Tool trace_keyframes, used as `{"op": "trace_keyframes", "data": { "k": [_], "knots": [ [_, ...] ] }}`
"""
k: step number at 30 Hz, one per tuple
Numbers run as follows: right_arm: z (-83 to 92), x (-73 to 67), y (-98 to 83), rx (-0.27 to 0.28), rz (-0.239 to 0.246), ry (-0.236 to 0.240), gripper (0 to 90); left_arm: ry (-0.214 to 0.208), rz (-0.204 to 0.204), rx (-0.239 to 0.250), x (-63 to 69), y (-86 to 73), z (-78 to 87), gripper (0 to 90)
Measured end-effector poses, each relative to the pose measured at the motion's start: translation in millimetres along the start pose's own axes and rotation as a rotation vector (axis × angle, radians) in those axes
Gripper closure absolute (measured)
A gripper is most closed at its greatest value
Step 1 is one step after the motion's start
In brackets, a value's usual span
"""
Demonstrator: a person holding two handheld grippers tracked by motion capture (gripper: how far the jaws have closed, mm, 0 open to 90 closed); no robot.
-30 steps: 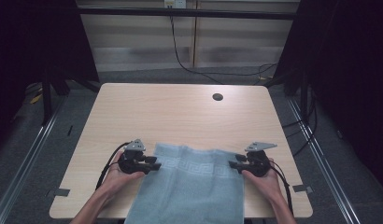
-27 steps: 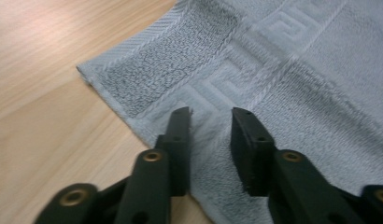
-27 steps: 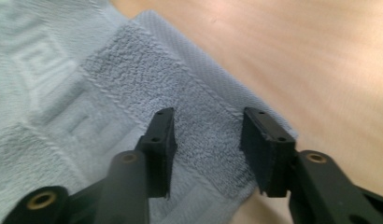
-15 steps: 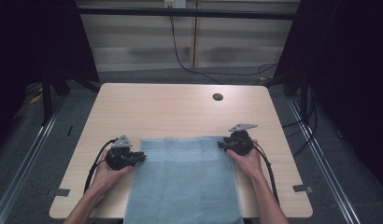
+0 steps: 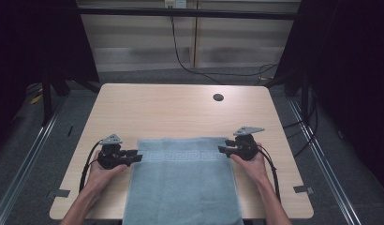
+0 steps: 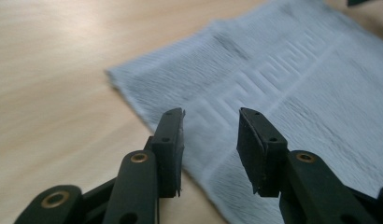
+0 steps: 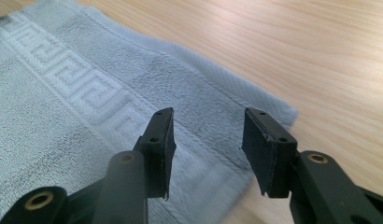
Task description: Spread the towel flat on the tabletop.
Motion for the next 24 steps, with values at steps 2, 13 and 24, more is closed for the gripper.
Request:
{"op": "trace_keyframes", "data": {
  "k": [2,13,24],
  "knots": [
    [0.0,4.7,-1.6,0.002,-0.019,-0.009,52.7,0.008,0.045,0.034,-6.9,3.5,0.7,59.1],
    [-22.6,10.4,-1.2,0.009,-0.049,0.005,45.1,0.056,0.036,0.002,-12.3,9.2,-5.1,54.7],
    [-25.5,18.8,-3.0,0.023,-0.074,-0.041,41.3,0.088,0.100,0.001,-18.9,9.0,-20.2,50.3]
  ]
}}
Point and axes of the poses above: each handheld gripper's, and its own axes: z roughly backward along the jaws, y roughly out of its top, x roughly to its right, the point moved 1 cm from there along -z, roughly forward along the jaws
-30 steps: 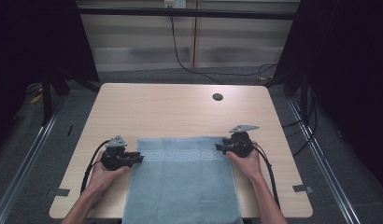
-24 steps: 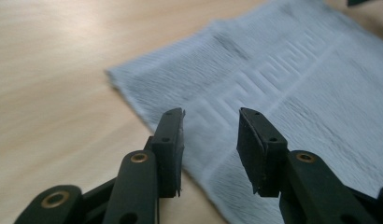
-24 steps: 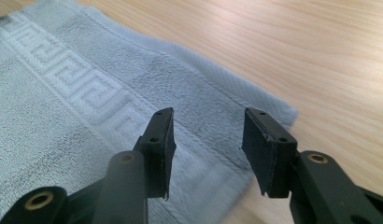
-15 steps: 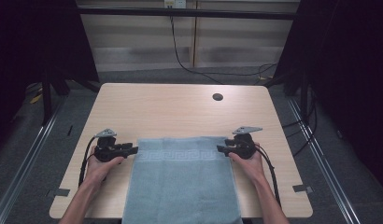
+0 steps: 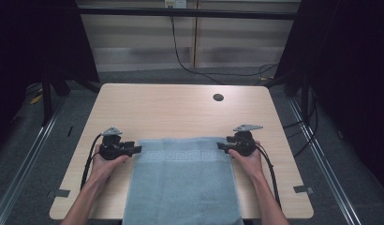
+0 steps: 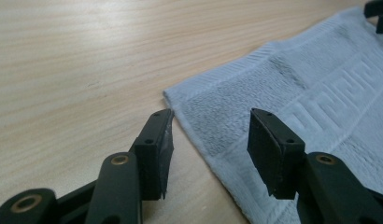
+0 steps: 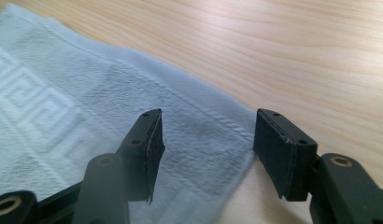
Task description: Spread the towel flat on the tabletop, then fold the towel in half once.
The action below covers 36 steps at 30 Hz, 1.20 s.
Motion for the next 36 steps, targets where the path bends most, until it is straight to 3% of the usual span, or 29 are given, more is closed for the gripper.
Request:
{"op": "trace_keyframes", "data": {
  "k": [3,8,11,14,15,17,20,22,25,26,28,33,36],
  "knots": [
    [-1.8,3.2,-0.7,-0.004,-0.015,-0.004,41.1,-0.003,-0.011,0.004,-0.8,-0.4,0.0,51.4],
    [-4.0,-2.9,-0.3,-0.013,0.035,-0.039,44.9,-0.013,-0.081,-0.007,9.3,-0.9,-4.5,54.1],
    [-5.2,-7.7,-0.4,-0.022,0.078,-0.080,50.2,0.032,-0.157,-0.016,15.4,-1.2,-6.6,61.5],
    [-5.9,-9.9,0.0,-0.019,0.084,-0.078,56.6,0.051,-0.185,-0.013,16.2,-1.7,-7.3,69.0],
    [-5.9,-10.9,0.0,-0.018,0.081,-0.072,62.4,0.054,-0.188,-0.015,16.6,-1.6,-7.4,71.3],
    [-6.7,-13.8,0.0,-0.015,0.098,-0.056,71.2,0.029,-0.177,-0.018,16.8,-1.9,-7.8,78.6],
    [-7.0,-15.6,0.2,-0.019,0.083,-0.029,80.9,-0.005,-0.138,-0.018,14.5,-1.4,-8.2,84.0],
    [-6.9,-11.8,0.4,-0.014,0.033,0.010,83.2,-0.026,-0.111,-0.019,11.4,-1.3,-7.2,85.7],
    [-5.8,-8.6,-0.1,-0.015,0.006,0.037,84.2,-0.059,-0.072,0.017,10.1,0.5,-4.4,86.3],
    [-5.8,-7.9,-0.1,-0.011,0.001,0.044,84.3,-0.070,-0.074,0.029,11.9,2.2,-2.8,86.2],
    [-3.8,-7.1,1.0,0.010,-0.023,0.067,84.6,-0.053,-0.107,0.020,14.5,5.4,0.5,86.3],
    [10.2,-4.7,10.2,0.083,-0.063,0.126,84.6,-0.083,-0.091,0.078,17.8,15.7,6.7,86.4],
    [19.1,-5.8,18.8,0.098,-0.046,0.133,84.7,-0.097,-0.083,0.111,20.0,21.5,11.3,86.4]
  ]
}}
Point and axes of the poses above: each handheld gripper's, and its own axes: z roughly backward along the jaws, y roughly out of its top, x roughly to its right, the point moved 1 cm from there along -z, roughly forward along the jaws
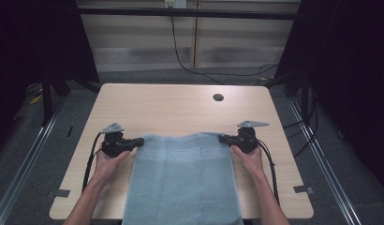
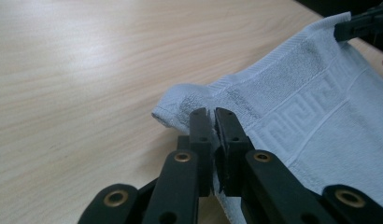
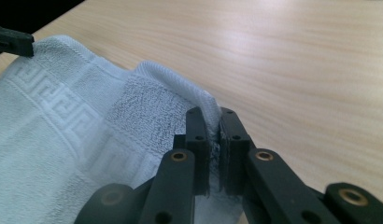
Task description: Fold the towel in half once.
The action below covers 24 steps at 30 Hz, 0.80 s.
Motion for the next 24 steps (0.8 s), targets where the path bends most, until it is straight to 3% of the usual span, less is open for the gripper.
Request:
{"op": "trace_keyframes", "data": {
  "k": [3,5,10,15,19,24],
  "knots": [
    [10.2,-3.7,13.3,0.022,0.015,0.009,84.7,-0.002,0.013,0.033,-1.7,10.0,7.7,86.4],
    [18.1,-6.1,24.6,0.039,0.040,0.011,84.7,0.007,-0.004,0.052,-0.6,21.2,14.7,86.5],
    [41.7,-10.9,60.2,0.104,0.072,0.008,84.8,0.025,-0.023,0.124,0.3,59.5,34.0,86.7],
    [63.0,-14.4,98.1,0.169,0.108,-0.007,84.8,0.030,-0.077,0.188,9.3,102.8,49.6,86.7],
    [76.8,-13.0,124.7,0.228,0.111,-0.014,84.8,0.042,-0.108,0.230,13.9,134.1,56.8,86.7],
    [89.0,-11.1,155.5,0.280,0.115,-0.040,84.9,0.042,-0.114,0.260,15.6,163.9,57.4,86.7]
  ]
}}
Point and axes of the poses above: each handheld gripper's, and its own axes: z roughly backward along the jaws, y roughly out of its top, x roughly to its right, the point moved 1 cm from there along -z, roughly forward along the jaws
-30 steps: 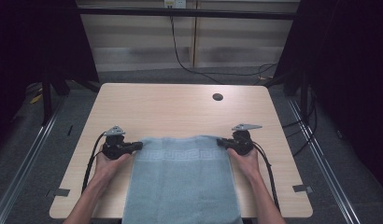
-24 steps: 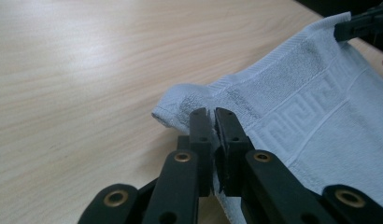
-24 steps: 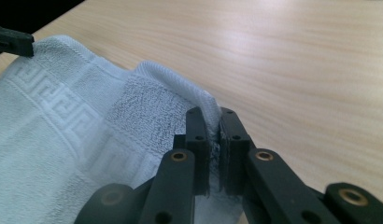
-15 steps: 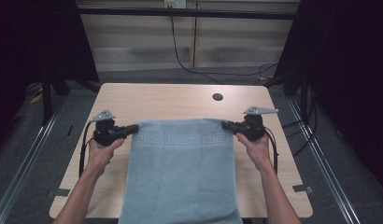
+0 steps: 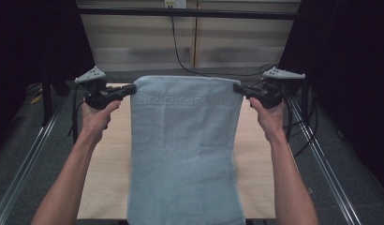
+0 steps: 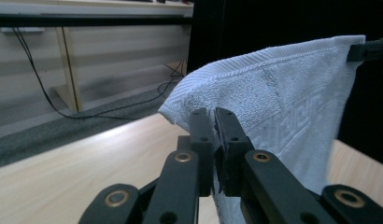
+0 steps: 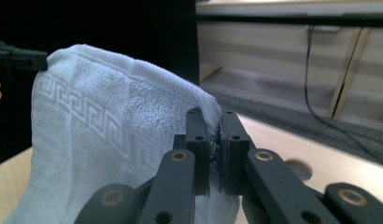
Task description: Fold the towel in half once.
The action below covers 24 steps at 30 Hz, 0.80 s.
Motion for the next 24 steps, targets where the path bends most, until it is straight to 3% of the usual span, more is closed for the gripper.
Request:
{"op": "trace_keyframes", "data": {
  "k": [6,9,12,16,24],
  "knots": [
    [-0.5,4.7,35.5,0.017,0.024,-0.037,85.0,0.009,0.014,0.016,-3.1,18.1,-9.9,86.7],
    [1.6,4.6,47.1,0.035,0.034,-0.041,85.0,-0.001,0.026,0.058,-3.3,27.6,-5.9,86.8],
    [5.8,2.3,50.5,0.059,0.027,-0.026,85.0,-0.018,-0.004,0.070,2.2,31.9,1.1,86.8],
    [14.8,-7.2,38.1,0.049,0.041,0.010,85.0,-0.039,-0.026,0.063,9.9,22.4,11.9,86.7],
    [42.8,-27.4,-20.1,-0.016,0.021,0.068,85.0,-0.090,-0.030,0.014,32.8,-29.5,35.1,86.8]
  ]
}}
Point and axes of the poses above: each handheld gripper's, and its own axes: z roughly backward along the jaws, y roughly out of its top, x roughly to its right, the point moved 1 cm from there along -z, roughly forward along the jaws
